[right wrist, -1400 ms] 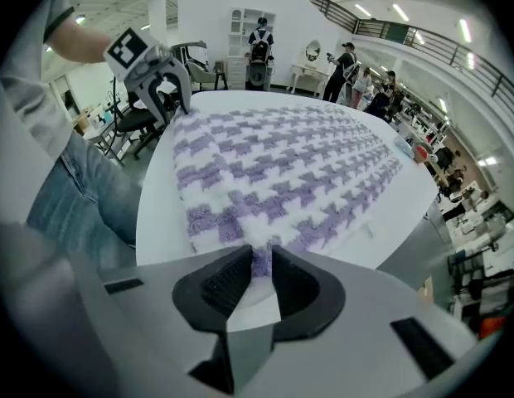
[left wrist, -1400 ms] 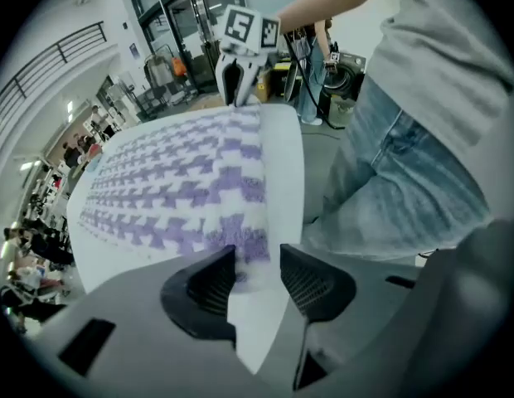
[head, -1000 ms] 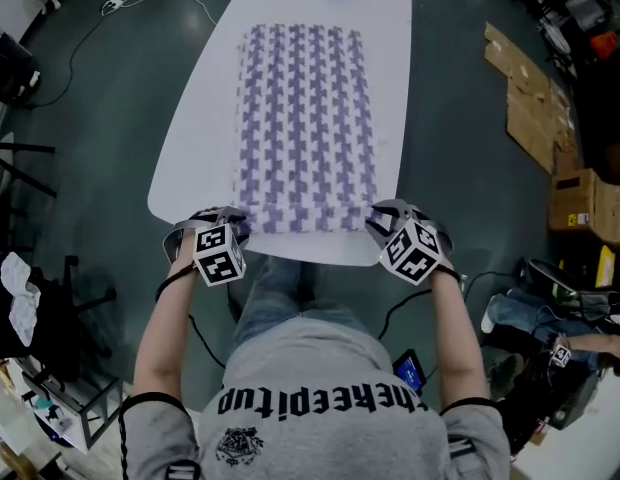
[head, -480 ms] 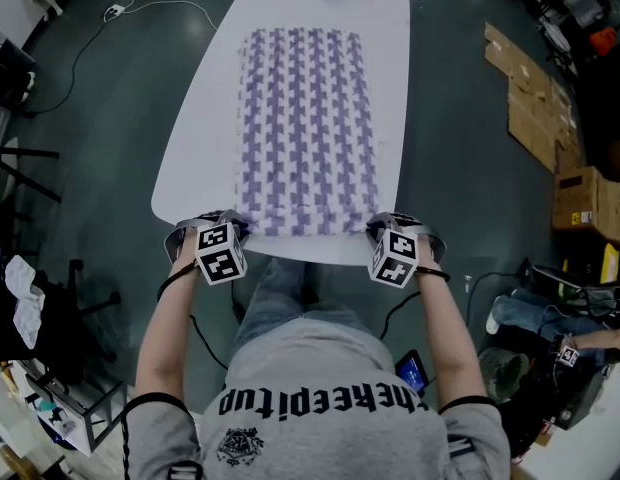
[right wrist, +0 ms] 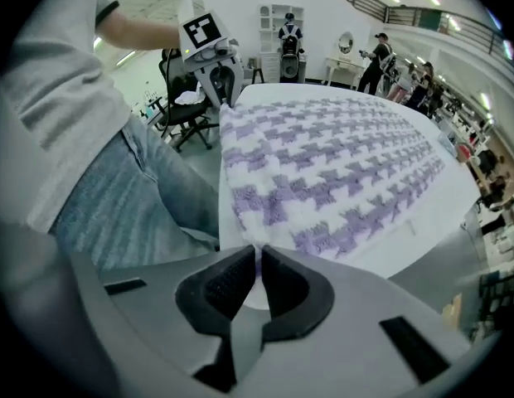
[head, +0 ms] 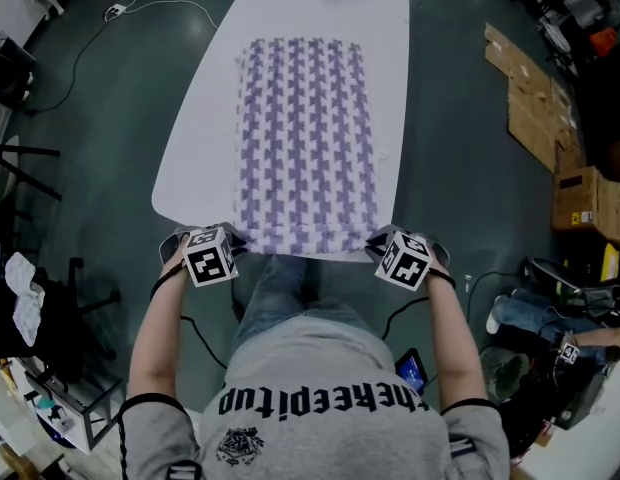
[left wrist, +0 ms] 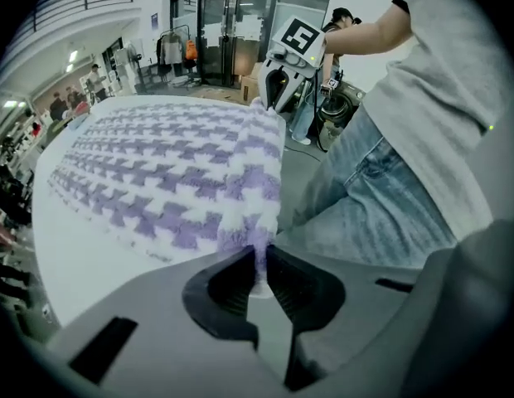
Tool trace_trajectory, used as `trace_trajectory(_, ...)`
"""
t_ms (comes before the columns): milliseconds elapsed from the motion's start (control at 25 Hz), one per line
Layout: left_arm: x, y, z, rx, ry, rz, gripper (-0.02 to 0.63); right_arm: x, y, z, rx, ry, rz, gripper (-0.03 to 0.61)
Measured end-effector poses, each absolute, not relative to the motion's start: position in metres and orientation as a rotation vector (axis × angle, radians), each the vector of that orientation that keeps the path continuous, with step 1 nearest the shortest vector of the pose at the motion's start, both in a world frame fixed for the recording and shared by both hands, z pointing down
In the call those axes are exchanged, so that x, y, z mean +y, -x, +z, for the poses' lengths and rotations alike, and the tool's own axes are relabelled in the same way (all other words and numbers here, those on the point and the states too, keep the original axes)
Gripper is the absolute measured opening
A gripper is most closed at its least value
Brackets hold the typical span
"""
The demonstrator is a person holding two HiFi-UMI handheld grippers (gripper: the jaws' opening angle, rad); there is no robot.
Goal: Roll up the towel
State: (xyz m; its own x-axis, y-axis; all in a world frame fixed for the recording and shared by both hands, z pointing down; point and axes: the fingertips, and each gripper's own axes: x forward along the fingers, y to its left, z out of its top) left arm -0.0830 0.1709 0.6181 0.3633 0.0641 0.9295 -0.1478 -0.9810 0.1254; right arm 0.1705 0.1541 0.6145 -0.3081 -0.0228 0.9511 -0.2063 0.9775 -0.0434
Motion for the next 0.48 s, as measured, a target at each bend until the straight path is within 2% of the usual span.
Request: trace_trajectory(480,0.131,0.096,0.606,-0.098,-2.414,1.567,0.046,0.097,-0.159,0.590,-1.934,-0.276,0.194,0.021)
